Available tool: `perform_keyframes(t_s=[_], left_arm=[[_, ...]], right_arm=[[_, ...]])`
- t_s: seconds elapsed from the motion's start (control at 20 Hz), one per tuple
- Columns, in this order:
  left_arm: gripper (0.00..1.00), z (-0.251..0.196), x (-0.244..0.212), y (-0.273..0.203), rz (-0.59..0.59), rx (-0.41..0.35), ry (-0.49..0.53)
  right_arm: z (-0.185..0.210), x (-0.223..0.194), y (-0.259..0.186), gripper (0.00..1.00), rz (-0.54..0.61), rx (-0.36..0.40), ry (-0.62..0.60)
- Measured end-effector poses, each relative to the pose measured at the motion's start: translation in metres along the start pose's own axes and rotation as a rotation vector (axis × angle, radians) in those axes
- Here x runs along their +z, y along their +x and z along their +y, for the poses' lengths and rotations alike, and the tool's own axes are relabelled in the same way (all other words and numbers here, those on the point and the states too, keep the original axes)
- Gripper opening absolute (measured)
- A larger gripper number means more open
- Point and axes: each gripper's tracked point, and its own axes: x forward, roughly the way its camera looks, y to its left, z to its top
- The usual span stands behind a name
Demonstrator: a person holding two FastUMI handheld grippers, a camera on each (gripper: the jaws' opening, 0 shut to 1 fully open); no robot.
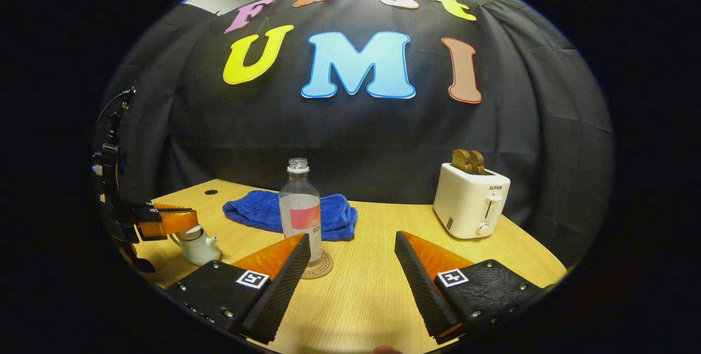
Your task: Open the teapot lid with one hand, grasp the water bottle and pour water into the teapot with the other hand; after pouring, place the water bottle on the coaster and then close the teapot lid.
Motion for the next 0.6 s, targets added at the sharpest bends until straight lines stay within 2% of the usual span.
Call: perform_keyframes(t_s=[0.45,0.5,0.6], left_arm=[[0.17,0.0041,-0.0056,0.0036,0.007,0.024,-0.010],[0.22,0.0014,-0.0061,0.0046,0.007,0.016,-0.015],[0.23,0.0022,0.0014,-0.0025,-0.006,0.020,-0.013]], right_arm=[[-0.0011,-0.0029,0.0015,0.96,0.000,0.007,0.012],[-0.0005,-0.0034,0.0016,0.96,0.003,0.008,0.012],[0.0009,-0.0038,0.0008,0.96,0.003,0.011,0.018]])
